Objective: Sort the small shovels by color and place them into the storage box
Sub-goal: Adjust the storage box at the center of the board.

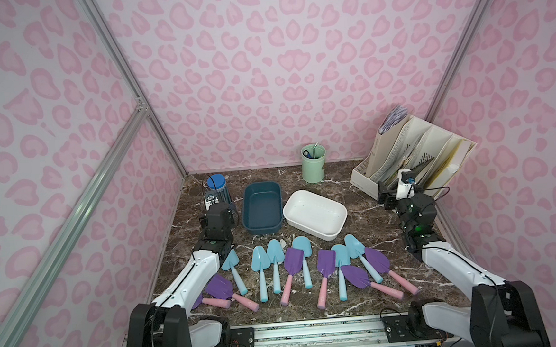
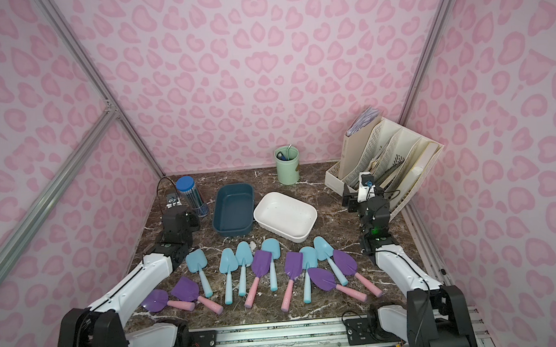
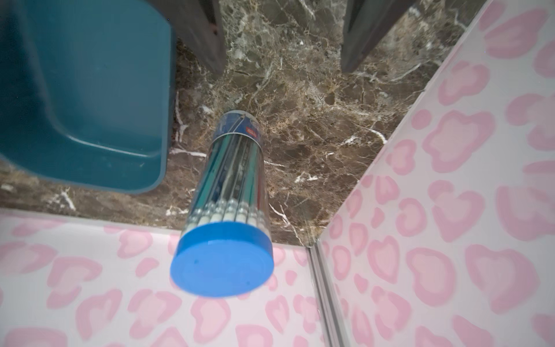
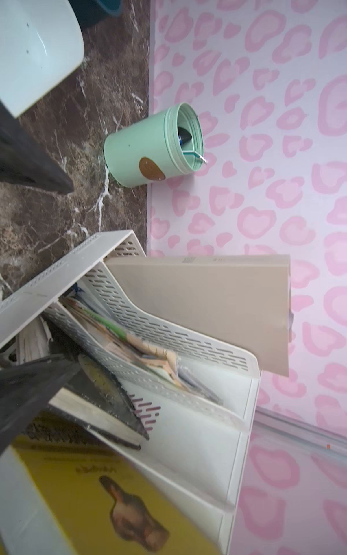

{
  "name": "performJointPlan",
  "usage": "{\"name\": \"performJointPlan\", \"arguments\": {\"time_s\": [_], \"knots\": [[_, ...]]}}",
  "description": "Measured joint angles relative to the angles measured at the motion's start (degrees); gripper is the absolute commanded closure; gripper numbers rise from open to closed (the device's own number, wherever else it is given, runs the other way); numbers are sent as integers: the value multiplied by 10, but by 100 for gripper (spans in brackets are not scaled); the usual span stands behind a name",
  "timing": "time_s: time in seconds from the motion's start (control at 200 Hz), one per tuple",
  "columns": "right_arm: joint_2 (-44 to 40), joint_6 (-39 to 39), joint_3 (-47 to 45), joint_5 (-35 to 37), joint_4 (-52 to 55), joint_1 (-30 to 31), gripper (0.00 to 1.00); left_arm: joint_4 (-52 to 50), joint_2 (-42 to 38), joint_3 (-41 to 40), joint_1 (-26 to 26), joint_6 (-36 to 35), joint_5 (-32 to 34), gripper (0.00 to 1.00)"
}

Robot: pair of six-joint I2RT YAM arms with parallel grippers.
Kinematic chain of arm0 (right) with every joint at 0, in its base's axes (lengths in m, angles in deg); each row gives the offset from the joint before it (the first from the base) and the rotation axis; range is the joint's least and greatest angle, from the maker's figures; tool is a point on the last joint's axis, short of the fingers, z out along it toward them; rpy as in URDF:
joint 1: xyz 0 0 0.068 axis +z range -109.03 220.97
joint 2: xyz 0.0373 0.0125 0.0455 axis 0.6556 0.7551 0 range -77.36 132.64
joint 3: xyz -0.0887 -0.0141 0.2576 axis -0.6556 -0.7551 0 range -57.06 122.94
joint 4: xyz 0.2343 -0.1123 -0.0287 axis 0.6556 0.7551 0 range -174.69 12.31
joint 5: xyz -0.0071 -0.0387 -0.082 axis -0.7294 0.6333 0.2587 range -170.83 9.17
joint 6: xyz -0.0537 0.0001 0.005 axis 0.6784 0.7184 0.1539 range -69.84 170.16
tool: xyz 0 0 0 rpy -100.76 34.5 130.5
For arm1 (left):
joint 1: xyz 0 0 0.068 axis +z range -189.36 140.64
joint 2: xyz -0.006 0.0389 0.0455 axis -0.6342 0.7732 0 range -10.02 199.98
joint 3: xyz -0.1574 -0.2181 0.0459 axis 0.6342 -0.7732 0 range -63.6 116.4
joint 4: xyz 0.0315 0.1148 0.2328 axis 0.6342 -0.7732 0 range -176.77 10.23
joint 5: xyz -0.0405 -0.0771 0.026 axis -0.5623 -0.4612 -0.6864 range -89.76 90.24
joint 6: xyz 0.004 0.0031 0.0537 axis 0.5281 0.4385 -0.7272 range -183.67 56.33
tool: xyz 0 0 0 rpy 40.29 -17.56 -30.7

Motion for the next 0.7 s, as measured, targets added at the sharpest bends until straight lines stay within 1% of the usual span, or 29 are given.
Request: {"name": "performJointPlan", "arguments": {"time_s": [0.105,0.175,0.285,0.345,0.435,0.61,0.7], "knots": [[-19,-15,37,18,92,49,10,-84,-16,39,-34,41,36,34],[-29,-23,59,26,144,80,11,-146,-19,69,-66,69,64,34],[-44,-48,92,37,220,129,15,-229,-21,107,-104,104,64,34],[-49,-66,107,35,256,145,17,-275,-18,128,-110,121,53,33],[-45,-96,134,32,308,148,17,-329,7,166,-115,133,26,32],[-7,-119,189,0,386,151,18,-410,117,255,-114,126,-36,30],[17,-118,213,-16,417,151,18,-429,166,280,-102,116,-70,30]]}}
